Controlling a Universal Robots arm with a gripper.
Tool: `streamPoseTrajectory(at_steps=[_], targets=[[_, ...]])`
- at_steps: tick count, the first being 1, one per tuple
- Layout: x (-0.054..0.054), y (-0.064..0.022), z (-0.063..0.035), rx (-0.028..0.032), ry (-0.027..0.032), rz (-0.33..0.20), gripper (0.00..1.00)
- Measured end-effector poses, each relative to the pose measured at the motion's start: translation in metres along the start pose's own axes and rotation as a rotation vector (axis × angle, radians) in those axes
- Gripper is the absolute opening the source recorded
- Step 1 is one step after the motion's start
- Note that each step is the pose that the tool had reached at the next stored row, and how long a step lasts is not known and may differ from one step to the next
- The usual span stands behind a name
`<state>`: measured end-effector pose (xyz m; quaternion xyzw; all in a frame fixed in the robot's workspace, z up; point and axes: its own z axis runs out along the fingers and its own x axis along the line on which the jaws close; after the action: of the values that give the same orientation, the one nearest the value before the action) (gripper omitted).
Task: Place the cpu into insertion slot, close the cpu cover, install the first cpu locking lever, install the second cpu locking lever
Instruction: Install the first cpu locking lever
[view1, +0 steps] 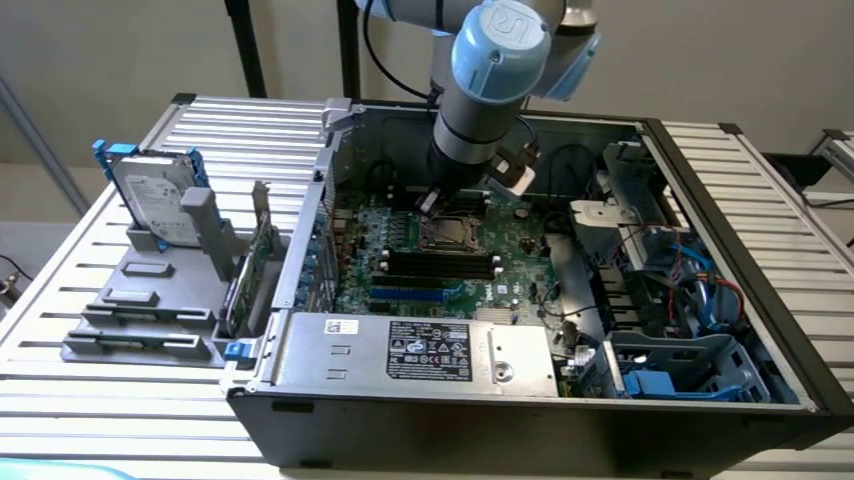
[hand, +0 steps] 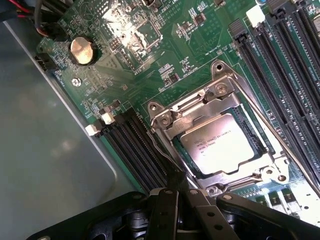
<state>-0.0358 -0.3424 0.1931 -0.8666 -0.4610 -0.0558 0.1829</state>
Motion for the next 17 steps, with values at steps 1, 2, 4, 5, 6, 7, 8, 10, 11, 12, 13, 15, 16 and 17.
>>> streamPoseTrajectory(at_steps=[1,2,4,5,6,7,8,10,11,12,13,15,16,17], targets=[[0.0001,-0.0001,-0.0001,0.0001,0.0000,0.000,0.11],[0.0002,-0.0003,-0.0002,0.0000,-0.0002,0.000,0.11],[0.0007,-0.0009,-0.0001,-0.0001,-0.0003,0.000,0.11],[0.0011,-0.0011,0.0002,0.0000,0.0001,0.000,0.11],[0.0015,-0.0014,0.0004,0.0001,0.0002,0.000,0.11],[0.0017,-0.0015,0.0005,0.0000,0.0001,0.000,0.11],[0.0018,-0.0016,0.0005,0.0001,0.0001,0.000,0.11],[0.0018,-0.0016,0.0005,0.0001,0.0001,0.000,0.11],[0.0019,-0.0016,0.0005,0.0001,0.0000,0.000,0.11],[0.0020,-0.0015,0.0005,0.0000,-0.0001,0.000,0.11],[0.0023,-0.0010,0.0005,0.0000,0.0001,0.000,0.11],[0.0035,0.0006,0.0003,0.0002,-0.0002,0.000,0.11],[0.0042,0.0016,0.0001,0.0004,-0.0002,0.000,0.11],[0.0049,0.0027,0.0001,0.0006,-0.0002,0.000,0.11]])
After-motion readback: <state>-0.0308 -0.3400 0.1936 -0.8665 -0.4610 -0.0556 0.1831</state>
